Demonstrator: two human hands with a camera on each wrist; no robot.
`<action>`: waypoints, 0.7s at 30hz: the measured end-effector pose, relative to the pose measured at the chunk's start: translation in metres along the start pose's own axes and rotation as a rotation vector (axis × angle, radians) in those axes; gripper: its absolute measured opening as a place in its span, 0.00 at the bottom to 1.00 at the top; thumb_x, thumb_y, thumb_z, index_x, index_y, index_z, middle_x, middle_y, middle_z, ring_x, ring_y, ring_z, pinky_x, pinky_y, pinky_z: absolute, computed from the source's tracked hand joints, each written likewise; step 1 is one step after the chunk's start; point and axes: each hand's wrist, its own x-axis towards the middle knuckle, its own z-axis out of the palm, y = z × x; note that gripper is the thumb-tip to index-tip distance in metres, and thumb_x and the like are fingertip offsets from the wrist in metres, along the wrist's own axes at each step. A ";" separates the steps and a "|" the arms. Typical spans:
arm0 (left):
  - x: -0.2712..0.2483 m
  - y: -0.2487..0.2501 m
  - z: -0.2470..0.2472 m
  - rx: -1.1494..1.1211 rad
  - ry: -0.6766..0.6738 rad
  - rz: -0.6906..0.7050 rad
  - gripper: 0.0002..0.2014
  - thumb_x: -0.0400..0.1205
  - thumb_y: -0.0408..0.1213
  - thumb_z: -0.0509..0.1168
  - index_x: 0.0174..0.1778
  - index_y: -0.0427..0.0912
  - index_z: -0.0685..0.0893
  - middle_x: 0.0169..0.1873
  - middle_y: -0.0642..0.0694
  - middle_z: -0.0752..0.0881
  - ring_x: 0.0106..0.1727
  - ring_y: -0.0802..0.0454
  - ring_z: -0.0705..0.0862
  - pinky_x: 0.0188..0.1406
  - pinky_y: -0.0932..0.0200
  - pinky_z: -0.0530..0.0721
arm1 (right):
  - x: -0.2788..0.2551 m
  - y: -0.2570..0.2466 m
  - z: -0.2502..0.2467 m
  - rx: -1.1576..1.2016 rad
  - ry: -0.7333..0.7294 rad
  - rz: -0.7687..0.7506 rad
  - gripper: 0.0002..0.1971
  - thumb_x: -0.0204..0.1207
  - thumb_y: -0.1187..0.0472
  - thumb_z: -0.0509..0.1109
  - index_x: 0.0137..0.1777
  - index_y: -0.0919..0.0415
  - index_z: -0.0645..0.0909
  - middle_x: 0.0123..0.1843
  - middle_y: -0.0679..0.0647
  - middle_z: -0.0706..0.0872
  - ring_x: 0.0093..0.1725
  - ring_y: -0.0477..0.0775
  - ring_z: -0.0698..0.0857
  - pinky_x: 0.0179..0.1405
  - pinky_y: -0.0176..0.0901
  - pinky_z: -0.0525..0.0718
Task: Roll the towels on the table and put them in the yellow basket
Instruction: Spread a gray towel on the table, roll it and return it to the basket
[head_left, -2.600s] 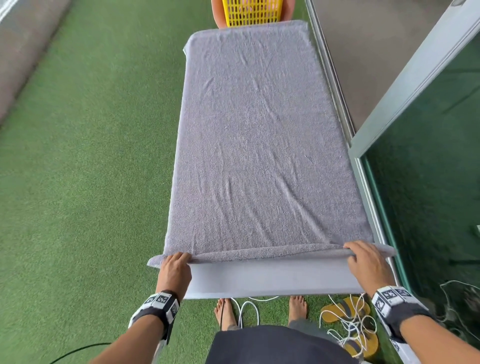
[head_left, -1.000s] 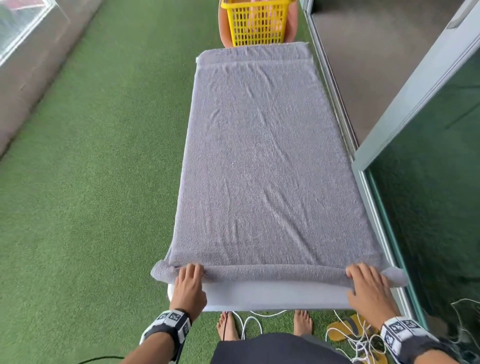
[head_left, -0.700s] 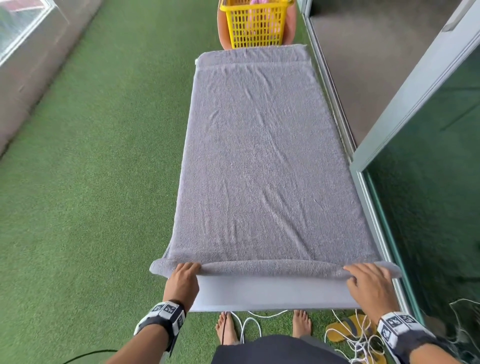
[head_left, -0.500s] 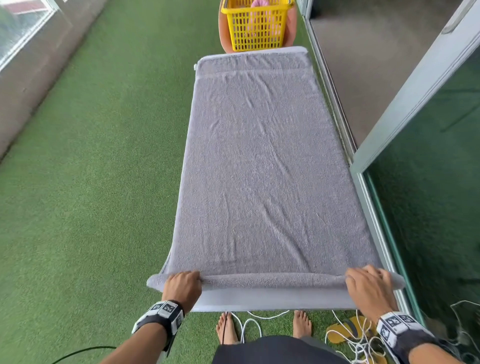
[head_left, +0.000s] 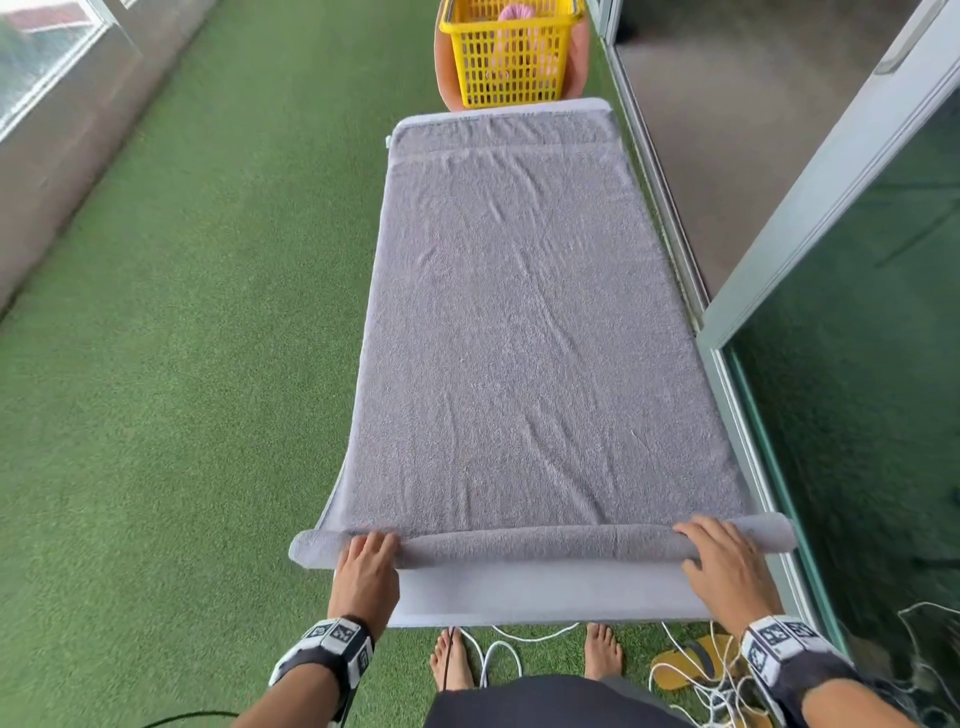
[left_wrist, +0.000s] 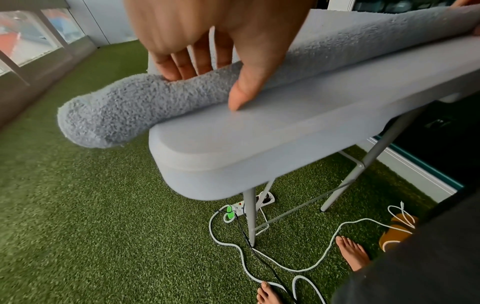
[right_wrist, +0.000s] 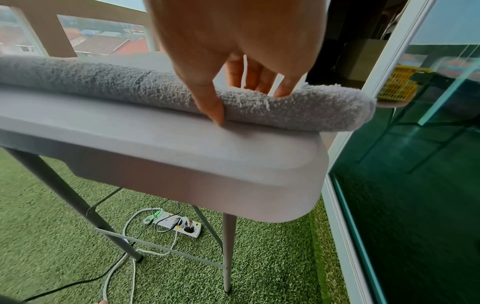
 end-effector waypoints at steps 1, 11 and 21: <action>0.002 0.001 -0.003 -0.003 -0.007 0.001 0.18 0.60 0.23 0.73 0.40 0.46 0.79 0.35 0.50 0.82 0.36 0.48 0.79 0.38 0.50 0.85 | 0.002 0.000 -0.001 -0.012 0.007 0.010 0.20 0.66 0.64 0.78 0.59 0.53 0.86 0.56 0.48 0.87 0.57 0.53 0.84 0.62 0.56 0.80; 0.020 -0.008 0.000 -0.017 0.120 -0.005 0.29 0.75 0.31 0.43 0.68 0.42 0.81 0.64 0.42 0.84 0.66 0.39 0.81 0.71 0.37 0.73 | 0.009 0.003 0.000 -0.012 0.136 -0.026 0.23 0.85 0.57 0.58 0.79 0.53 0.71 0.75 0.45 0.76 0.72 0.52 0.77 0.70 0.56 0.71; -0.008 0.008 0.012 -0.005 0.018 -0.078 0.27 0.62 0.38 0.80 0.57 0.50 0.83 0.51 0.52 0.87 0.55 0.48 0.85 0.66 0.41 0.73 | -0.009 -0.005 0.002 -0.081 -0.031 -0.009 0.21 0.61 0.59 0.82 0.55 0.50 0.82 0.51 0.45 0.84 0.52 0.51 0.82 0.60 0.53 0.78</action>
